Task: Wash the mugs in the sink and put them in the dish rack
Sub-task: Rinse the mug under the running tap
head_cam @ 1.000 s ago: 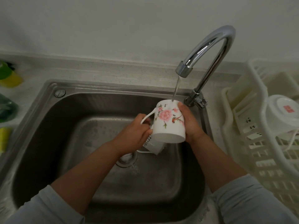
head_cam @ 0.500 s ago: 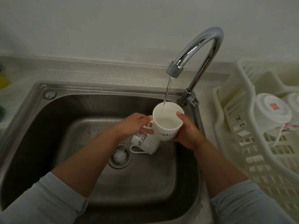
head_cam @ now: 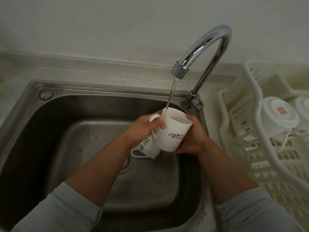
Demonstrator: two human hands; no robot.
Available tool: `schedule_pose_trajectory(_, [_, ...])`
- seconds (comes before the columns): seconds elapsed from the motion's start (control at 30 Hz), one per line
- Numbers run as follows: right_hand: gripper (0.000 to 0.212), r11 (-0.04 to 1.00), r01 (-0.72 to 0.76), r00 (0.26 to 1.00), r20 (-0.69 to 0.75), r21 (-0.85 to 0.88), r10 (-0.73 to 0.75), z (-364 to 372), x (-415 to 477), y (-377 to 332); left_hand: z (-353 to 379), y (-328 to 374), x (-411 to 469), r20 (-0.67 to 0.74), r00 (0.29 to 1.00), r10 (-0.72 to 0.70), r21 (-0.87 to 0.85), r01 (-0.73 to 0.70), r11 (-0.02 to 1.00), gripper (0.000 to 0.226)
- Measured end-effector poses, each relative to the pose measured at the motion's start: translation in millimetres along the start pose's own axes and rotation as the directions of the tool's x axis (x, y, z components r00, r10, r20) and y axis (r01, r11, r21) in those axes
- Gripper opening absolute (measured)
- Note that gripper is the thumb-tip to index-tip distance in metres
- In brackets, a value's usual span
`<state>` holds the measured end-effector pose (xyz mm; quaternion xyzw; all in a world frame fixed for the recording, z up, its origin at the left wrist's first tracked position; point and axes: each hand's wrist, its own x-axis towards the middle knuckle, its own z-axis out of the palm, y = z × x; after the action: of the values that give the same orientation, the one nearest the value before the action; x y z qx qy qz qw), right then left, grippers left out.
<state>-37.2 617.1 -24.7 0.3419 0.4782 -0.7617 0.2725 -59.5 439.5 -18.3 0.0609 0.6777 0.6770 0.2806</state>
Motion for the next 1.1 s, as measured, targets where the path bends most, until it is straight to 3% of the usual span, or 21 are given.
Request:
schedule_pose_trajectory(0.13, [0.062,0.997,-0.03,0.999,-0.024,0.075,0.032,0,0,5,30,-4,5,-0.146,0.98,0.139,-0.187,-0.165,0.968,0.032])
schedule_pose_trajectory(0.2, [0.061,0.989,0.055,0.994,-0.1,0.139,-0.042,3,6,6,36,-6,7,-0.152,0.976,0.155,-0.197,-0.183,0.963,0.028])
schedule_pose_trajectory(0.3, [0.061,0.97,0.224,0.959,-0.198,0.095,-0.202,8,13,7,38,-9,9,-0.116,0.974,0.193,-0.24,-0.216,0.946,0.026])
schedule_pose_trajectory(0.37, [0.064,0.965,0.255,0.956,-0.171,0.066,-0.241,10,13,11,33,-11,12,-0.084,0.962,0.259,-0.099,-0.267,0.959,0.033])
schedule_pose_trajectory(0.43, [0.065,0.968,0.244,0.963,-0.127,0.057,-0.236,9,14,14,26,-9,13,0.028,0.936,0.35,0.203,-0.348,0.915,0.046])
schedule_pose_trajectory(0.53, [0.066,0.986,0.155,0.987,-0.047,0.069,-0.152,7,12,13,18,-9,13,0.214,0.874,0.435,0.626,-0.465,0.626,0.061])
schedule_pose_trajectory(0.6, [0.066,0.992,0.095,0.995,-0.02,0.082,-0.094,5,11,10,16,-10,11,0.264,0.846,0.464,0.665,-0.508,0.548,0.06])
schedule_pose_trajectory(0.63, [0.066,0.993,0.073,0.997,0.0,0.09,-0.073,6,10,9,15,-12,11,0.25,0.843,0.476,0.646,-0.511,0.567,0.055])
schedule_pose_trajectory(0.7, [0.066,0.993,0.058,0.998,0.025,0.099,-0.061,11,9,6,19,-10,9,0.083,0.888,0.452,0.484,-0.432,0.761,0.038])
schedule_pose_trajectory(0.77, [0.065,0.992,0.08,0.994,0.066,0.096,-0.086,18,9,4,27,0,13,-0.144,0.953,0.265,0.128,-0.248,0.96,0.023])
schedule_pose_trajectory(0.83, [0.058,0.986,0.109,0.988,0.098,0.124,-0.121,24,8,2,32,14,20,-0.207,0.976,0.067,-0.071,-0.084,0.994,0.024])
schedule_pose_trajectory(0.9, [0.057,0.978,0.108,0.981,0.14,0.178,-0.134,23,8,0,32,22,22,-0.162,0.984,0.077,0.059,-0.068,0.996,0.031])
schedule_pose_trajectory(1.0, [0.057,0.969,0.103,0.969,0.197,0.226,-0.149,15,9,-6,24,22,24,0.019,0.982,0.185,0.442,-0.175,0.88,0.07])
schedule_pose_trajectory(1.07, [0.056,0.972,0.09,0.961,0.238,0.219,-0.143,16,8,-8,19,21,26,0.09,0.972,0.215,0.514,-0.23,0.826,0.068])
schedule_pose_trajectory(1.1, [0.054,0.973,0.081,0.958,0.251,0.218,-0.136,20,7,-9,18,20,30,0.05,0.975,0.215,0.508,-0.21,0.836,0.058])
